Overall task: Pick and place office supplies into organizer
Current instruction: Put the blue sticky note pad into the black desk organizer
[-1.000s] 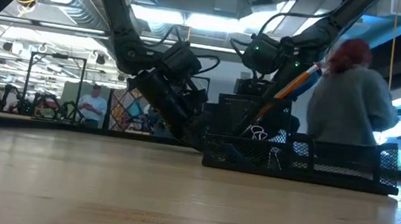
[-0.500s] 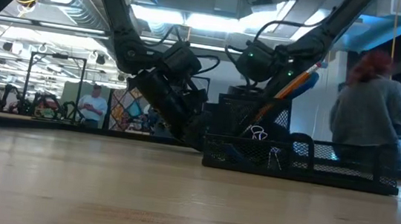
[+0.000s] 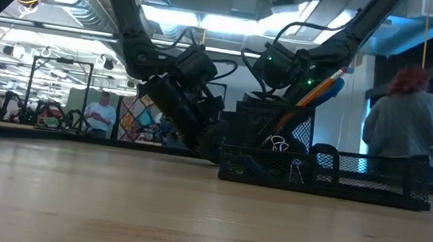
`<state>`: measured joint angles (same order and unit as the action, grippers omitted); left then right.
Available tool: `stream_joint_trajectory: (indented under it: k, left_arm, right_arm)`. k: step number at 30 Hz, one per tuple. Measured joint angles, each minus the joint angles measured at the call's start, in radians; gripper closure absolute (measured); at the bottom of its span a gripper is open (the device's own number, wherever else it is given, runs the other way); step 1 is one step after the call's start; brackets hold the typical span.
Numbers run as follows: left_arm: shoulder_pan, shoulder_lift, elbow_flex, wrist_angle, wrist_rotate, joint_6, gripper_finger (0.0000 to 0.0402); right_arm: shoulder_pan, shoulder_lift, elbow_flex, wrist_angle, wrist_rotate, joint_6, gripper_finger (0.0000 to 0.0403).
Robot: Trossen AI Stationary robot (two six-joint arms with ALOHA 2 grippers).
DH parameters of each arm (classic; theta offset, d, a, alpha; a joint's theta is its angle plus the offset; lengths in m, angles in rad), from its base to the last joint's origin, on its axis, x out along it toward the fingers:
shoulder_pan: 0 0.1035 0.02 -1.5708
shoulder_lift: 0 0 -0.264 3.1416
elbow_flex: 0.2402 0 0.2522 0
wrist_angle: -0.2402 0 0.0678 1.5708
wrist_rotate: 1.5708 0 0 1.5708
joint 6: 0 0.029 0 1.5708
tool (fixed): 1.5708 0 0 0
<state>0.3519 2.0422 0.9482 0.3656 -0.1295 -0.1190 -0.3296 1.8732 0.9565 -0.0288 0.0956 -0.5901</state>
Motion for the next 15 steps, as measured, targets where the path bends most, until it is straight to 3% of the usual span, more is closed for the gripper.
stream_joint_trajectory:
  k: [15]
  left_arm:
    - [0.000,0.000,0.000,-0.002,0.010,0.001,0.0332]
  right_arm:
    - [0.006,0.003,-0.003,0.052,0.025,-0.025,0.0220]
